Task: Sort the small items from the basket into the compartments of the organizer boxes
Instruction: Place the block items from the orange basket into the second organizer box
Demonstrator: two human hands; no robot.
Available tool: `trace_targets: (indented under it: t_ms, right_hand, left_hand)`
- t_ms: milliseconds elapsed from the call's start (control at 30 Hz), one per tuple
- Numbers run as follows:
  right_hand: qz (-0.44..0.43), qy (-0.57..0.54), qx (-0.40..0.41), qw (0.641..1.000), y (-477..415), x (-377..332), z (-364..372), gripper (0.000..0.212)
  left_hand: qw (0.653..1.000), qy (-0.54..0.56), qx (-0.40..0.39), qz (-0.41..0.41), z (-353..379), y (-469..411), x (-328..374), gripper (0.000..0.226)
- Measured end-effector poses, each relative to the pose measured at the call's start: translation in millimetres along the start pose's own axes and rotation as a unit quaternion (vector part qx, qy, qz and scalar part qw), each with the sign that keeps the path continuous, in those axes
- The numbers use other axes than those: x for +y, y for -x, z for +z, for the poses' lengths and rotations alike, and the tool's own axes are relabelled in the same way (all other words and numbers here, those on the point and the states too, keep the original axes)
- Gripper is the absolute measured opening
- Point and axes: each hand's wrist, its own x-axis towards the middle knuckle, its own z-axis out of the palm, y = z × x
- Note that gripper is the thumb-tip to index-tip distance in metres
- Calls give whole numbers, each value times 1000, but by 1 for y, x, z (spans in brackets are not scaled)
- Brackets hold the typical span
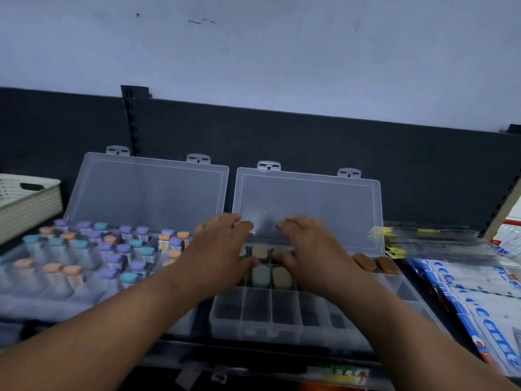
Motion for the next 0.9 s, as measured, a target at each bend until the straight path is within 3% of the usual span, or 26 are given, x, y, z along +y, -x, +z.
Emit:
trace_targets:
  t_ms: [133,400,833,900]
  right_hand:
    - [-35,28,0,999,-12,-35,2,66]
    - [-105,50,19,993,-40,-134,8,69]
    - [-214,18,-7,977,-98,-408,62,67]
    - [-221,14,-8,975,-109,-446,72,69]
  left_hand:
    - [995,-82,44,-30,-23,19,-30,69]
    - [983,-125,55,-124,-81,76,-120,76]
    - [954,-175,52,-239,-185,237,-343,86]
    - [952,-173,45,-249,-198,257,-376,78]
